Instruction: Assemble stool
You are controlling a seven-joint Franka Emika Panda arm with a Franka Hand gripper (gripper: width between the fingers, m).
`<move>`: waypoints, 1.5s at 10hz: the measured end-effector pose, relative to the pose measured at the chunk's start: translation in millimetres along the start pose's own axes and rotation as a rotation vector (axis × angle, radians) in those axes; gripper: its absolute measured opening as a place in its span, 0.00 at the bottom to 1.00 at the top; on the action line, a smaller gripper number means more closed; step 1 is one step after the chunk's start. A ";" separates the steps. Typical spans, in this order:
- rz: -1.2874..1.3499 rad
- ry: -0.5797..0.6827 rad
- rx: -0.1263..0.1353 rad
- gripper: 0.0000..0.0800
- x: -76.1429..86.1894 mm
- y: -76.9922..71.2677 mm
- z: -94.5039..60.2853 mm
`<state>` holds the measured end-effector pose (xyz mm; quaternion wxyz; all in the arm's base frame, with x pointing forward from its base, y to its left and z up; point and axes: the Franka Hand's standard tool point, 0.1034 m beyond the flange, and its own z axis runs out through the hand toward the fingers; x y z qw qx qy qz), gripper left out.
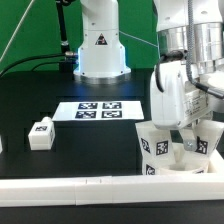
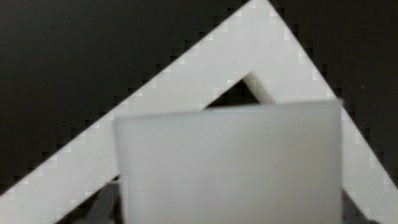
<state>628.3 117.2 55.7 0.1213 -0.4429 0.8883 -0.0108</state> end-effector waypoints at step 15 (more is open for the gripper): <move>-1.163 -0.029 0.017 0.81 -29.4 2.5 -45.8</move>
Offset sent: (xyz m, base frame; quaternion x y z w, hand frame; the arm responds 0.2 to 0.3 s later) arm 0.0000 0.0000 0.0000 0.0000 0.0000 -0.0650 0.9979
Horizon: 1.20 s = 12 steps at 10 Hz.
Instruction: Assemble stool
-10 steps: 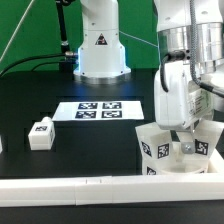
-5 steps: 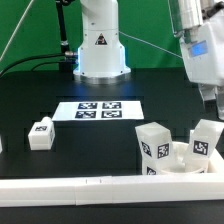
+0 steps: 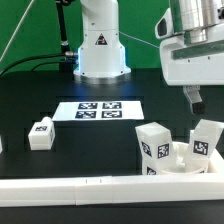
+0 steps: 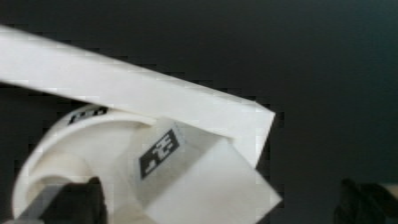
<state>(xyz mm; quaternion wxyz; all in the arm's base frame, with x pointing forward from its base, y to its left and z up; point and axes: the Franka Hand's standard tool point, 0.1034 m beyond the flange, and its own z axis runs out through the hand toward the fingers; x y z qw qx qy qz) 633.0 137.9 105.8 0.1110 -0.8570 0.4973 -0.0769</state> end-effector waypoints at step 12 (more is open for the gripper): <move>-1.441 -0.030 -0.143 0.81 12.6 -3.4 -4.7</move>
Offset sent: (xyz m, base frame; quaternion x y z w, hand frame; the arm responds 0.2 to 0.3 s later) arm 0.0000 0.0000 0.0000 0.0000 0.0000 -0.1938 0.9810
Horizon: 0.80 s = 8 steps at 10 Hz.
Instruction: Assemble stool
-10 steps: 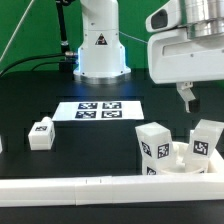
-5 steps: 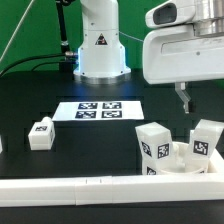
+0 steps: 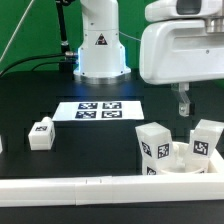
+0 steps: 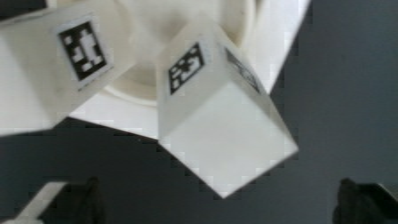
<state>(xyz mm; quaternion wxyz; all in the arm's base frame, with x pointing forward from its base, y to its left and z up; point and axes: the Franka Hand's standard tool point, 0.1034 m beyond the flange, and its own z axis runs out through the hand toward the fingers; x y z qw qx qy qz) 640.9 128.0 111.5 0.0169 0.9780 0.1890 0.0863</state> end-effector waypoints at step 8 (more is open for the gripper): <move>-0.718 -0.103 -0.044 0.81 -8.1 14.5 15.5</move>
Offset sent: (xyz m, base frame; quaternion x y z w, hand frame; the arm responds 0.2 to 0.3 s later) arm 0.0066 0.0196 -0.0037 0.0011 -0.0359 -0.4798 0.8766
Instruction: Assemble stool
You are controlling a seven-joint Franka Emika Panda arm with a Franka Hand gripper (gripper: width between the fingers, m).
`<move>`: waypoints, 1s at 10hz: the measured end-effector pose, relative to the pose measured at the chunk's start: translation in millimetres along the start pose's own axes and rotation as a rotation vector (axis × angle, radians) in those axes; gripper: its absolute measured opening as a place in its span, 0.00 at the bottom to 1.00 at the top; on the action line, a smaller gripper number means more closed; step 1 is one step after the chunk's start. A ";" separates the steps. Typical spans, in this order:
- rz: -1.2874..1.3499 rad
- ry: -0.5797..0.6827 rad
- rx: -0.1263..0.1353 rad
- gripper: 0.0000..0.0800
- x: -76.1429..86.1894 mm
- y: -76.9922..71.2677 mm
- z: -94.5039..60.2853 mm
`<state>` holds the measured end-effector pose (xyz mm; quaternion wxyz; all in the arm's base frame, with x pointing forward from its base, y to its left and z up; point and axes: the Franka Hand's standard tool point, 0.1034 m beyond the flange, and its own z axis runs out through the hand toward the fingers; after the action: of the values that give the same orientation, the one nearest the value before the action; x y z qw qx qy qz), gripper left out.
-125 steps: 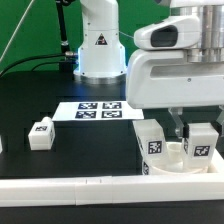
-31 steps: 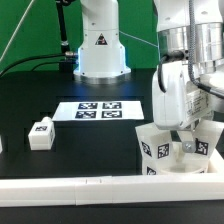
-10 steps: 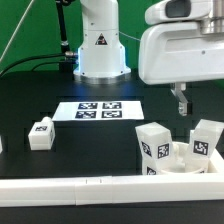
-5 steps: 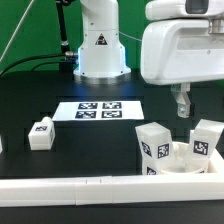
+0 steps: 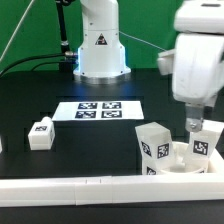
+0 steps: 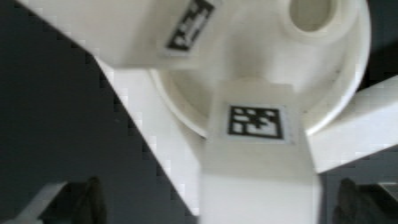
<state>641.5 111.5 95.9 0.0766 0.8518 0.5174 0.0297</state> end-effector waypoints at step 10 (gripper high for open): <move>0.059 -0.145 0.063 0.81 23.7 -15.8 21.1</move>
Offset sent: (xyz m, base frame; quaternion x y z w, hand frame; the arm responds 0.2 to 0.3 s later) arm 0.0162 0.0210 -0.0116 0.0947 -0.1058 0.0464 0.9888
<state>641.4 137.5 71.9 0.0861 0.8686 0.4857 -0.0463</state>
